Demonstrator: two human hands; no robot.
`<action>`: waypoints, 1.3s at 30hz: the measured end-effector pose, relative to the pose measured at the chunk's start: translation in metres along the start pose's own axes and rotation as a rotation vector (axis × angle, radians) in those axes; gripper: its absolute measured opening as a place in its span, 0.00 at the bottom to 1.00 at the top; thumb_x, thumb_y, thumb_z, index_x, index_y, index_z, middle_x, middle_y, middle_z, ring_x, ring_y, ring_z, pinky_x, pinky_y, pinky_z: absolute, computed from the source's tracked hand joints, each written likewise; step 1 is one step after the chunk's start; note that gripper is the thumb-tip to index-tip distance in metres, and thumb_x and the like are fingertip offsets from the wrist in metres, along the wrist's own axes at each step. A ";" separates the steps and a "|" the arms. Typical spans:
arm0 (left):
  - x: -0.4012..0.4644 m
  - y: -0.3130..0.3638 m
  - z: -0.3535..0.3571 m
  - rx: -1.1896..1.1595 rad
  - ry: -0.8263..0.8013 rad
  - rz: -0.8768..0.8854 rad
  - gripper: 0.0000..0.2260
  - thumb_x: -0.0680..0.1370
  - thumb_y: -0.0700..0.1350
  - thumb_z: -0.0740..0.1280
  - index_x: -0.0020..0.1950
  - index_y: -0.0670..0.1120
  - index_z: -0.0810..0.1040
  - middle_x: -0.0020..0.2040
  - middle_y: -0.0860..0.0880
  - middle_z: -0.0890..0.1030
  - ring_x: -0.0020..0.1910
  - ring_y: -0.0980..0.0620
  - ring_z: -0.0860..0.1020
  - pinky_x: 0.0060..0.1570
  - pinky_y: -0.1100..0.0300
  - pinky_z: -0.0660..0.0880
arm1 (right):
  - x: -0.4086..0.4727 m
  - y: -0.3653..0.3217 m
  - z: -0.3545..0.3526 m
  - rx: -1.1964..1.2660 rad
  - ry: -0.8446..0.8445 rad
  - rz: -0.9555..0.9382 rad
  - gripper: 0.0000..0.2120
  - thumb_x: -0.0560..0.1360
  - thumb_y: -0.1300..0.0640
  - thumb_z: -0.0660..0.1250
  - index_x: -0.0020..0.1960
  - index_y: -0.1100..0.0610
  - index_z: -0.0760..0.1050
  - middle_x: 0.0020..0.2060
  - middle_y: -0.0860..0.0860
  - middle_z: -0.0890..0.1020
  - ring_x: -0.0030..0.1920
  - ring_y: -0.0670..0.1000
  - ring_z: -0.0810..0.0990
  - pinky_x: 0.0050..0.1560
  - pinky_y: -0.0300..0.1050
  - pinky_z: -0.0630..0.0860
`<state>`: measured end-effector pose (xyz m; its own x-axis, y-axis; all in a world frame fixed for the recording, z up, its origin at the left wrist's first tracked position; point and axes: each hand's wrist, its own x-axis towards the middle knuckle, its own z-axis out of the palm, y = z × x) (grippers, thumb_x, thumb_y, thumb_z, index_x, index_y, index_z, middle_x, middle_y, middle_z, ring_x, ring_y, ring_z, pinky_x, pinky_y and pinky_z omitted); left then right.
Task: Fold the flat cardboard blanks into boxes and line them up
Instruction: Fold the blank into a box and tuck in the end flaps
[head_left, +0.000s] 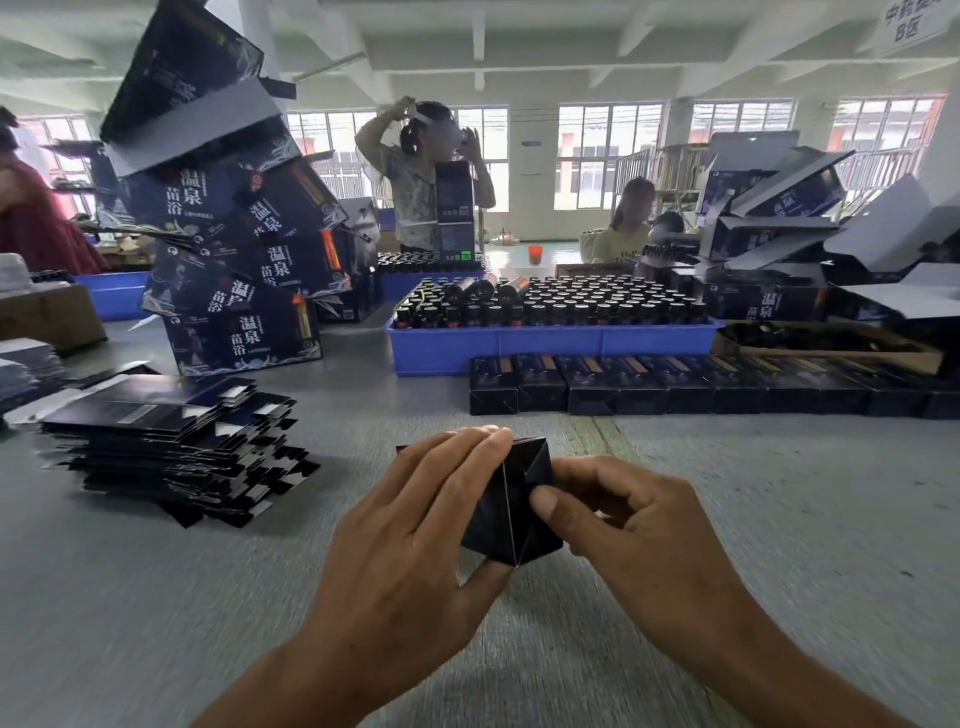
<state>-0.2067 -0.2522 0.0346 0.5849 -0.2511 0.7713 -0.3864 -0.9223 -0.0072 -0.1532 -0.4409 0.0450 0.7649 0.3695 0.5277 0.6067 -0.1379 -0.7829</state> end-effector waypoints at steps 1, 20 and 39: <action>0.000 -0.001 0.001 -0.001 0.009 0.010 0.34 0.73 0.55 0.65 0.77 0.46 0.63 0.71 0.52 0.70 0.70 0.53 0.71 0.66 0.66 0.66 | 0.000 0.000 0.000 0.008 0.003 0.010 0.09 0.71 0.43 0.71 0.49 0.28 0.80 0.45 0.33 0.85 0.49 0.37 0.83 0.46 0.28 0.77; 0.002 -0.003 0.000 -0.748 0.019 -0.677 0.32 0.72 0.62 0.68 0.75 0.64 0.62 0.65 0.64 0.77 0.64 0.67 0.74 0.64 0.59 0.73 | 0.005 0.022 -0.004 0.189 -0.192 0.358 0.21 0.59 0.47 0.80 0.51 0.42 0.80 0.50 0.45 0.86 0.50 0.47 0.86 0.54 0.48 0.81; -0.002 -0.003 0.005 -0.993 0.045 -0.715 0.28 0.69 0.50 0.73 0.68 0.57 0.71 0.57 0.59 0.84 0.58 0.58 0.82 0.51 0.63 0.80 | 0.012 0.009 -0.017 0.313 -0.016 0.161 0.16 0.62 0.47 0.76 0.50 0.39 0.82 0.52 0.40 0.86 0.53 0.40 0.84 0.45 0.28 0.78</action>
<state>-0.2034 -0.2507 0.0304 0.8709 0.2488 0.4239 -0.3760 -0.2180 0.9006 -0.1345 -0.4535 0.0496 0.8400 0.3809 0.3863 0.3813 0.0919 -0.9199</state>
